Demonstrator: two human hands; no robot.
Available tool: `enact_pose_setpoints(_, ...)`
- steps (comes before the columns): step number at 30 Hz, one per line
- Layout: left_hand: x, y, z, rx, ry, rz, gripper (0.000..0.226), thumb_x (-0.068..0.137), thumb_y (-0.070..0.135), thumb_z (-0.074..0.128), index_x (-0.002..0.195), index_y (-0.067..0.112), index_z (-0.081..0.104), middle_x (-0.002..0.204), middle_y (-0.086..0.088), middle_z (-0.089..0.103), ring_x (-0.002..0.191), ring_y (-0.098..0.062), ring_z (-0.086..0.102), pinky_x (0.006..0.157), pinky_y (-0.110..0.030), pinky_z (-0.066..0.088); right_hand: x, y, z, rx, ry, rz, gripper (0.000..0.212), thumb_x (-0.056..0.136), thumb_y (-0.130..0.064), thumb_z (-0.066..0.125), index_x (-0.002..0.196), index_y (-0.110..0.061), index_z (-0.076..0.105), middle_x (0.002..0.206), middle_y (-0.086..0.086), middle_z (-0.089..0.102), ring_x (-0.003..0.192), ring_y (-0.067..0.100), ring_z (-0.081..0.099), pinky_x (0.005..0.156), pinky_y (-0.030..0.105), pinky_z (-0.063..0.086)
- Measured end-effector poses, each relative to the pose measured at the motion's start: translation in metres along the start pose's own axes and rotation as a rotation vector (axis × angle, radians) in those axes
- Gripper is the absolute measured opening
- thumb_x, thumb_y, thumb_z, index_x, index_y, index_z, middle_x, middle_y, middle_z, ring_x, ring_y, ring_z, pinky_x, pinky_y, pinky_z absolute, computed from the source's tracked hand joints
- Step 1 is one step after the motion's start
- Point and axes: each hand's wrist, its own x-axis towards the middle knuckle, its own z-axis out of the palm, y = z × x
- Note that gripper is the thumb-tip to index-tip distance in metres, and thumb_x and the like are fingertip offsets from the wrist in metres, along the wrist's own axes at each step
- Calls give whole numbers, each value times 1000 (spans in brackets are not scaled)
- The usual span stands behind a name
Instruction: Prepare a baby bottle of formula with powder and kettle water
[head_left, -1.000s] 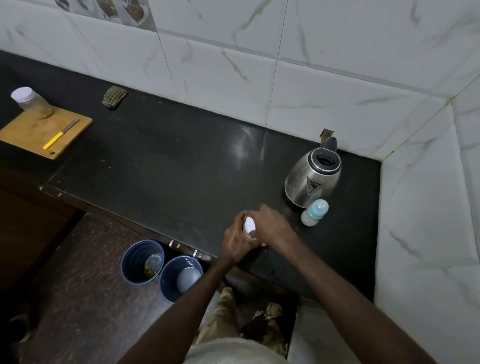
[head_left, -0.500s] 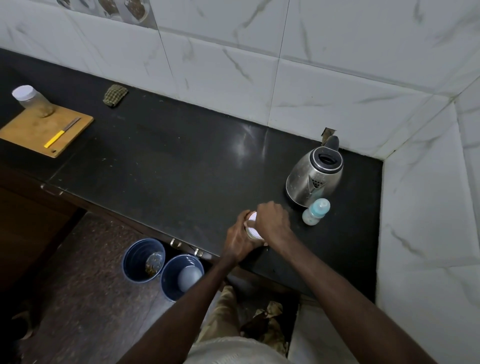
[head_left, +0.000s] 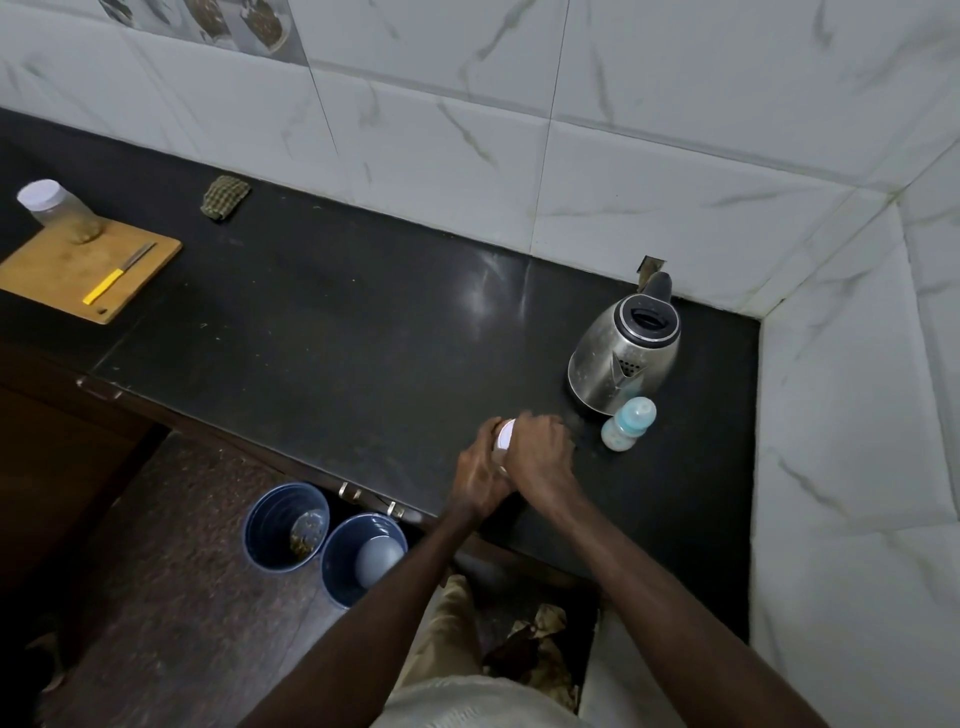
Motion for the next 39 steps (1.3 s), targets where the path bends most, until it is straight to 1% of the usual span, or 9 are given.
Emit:
enact_pose_setpoints(6,32,22,21,110,-41,27,95,69,65,67,151,27,38,146,-9,54,136,-28,48,106,-35,44,-3,51,8,322,14,135,65,96,-48,61,145,-10,42,132,17,64,120,39,63,92,44,52)
enact_pose_setpoints(9,51,36,37,124,-73,55,88,73,49,83,146,27,39,140,-5,57,136,-28,42,101,-35,46,-9,73,11,420,115,233,54,97,-44,58,141,-15,47,131,13,63,119,39,62,90,46,51)
enact_pose_setpoints(13,62,45,52,96,-43,60,92,62,45,93,138,31,43,121,7,58,129,-21,39,98,-36,50,-12,96,8,477,323,404,48,95,-34,66,136,-15,51,130,13,60,112,39,65,86,48,54)
enact_pose_setpoints(17,63,48,64,129,-2,69,101,64,38,93,147,22,36,132,-4,60,130,-28,39,94,-38,48,-6,117,4,520,444,483,37,91,-24,70,123,-15,53,123,12,56,103,38,67,77,45,55)
enact_pose_setpoints(21,61,50,69,139,36,60,112,70,31,91,158,13,25,152,-10,47,138,-34,36,105,-42,42,4,129,6,550,425,495,45,91,-22,72,130,-14,51,129,14,55,108,40,65,79,45,54)
enact_pose_setpoints(25,56,46,74,149,58,42,108,79,36,85,162,17,19,160,-10,38,145,-32,33,114,-42,38,10,131,12,583,407,469,68,90,-23,72,150,-13,40,140,17,50,116,44,63,83,48,55)
enact_pose_setpoints(31,51,43,69,304,21,200,101,80,-6,63,165,9,10,169,-14,18,156,-31,18,126,-40,24,15,132,12,605,393,435,83,90,-21,73,160,-14,28,147,18,42,116,46,63,87,49,55)
enact_pose_setpoints(36,49,47,64,507,145,333,81,92,-6,50,164,6,15,170,-12,19,159,-32,15,120,-46,37,10,134,8,541,420,384,80,91,-19,70,159,-12,29,148,17,40,111,45,66,84,47,56)
enact_pose_setpoints(39,60,50,59,618,212,537,86,76,-10,62,157,0,34,164,-17,35,155,-34,29,114,-44,47,11,136,10,475,423,334,83,89,-18,72,159,-12,28,150,16,39,111,41,67,83,44,56)
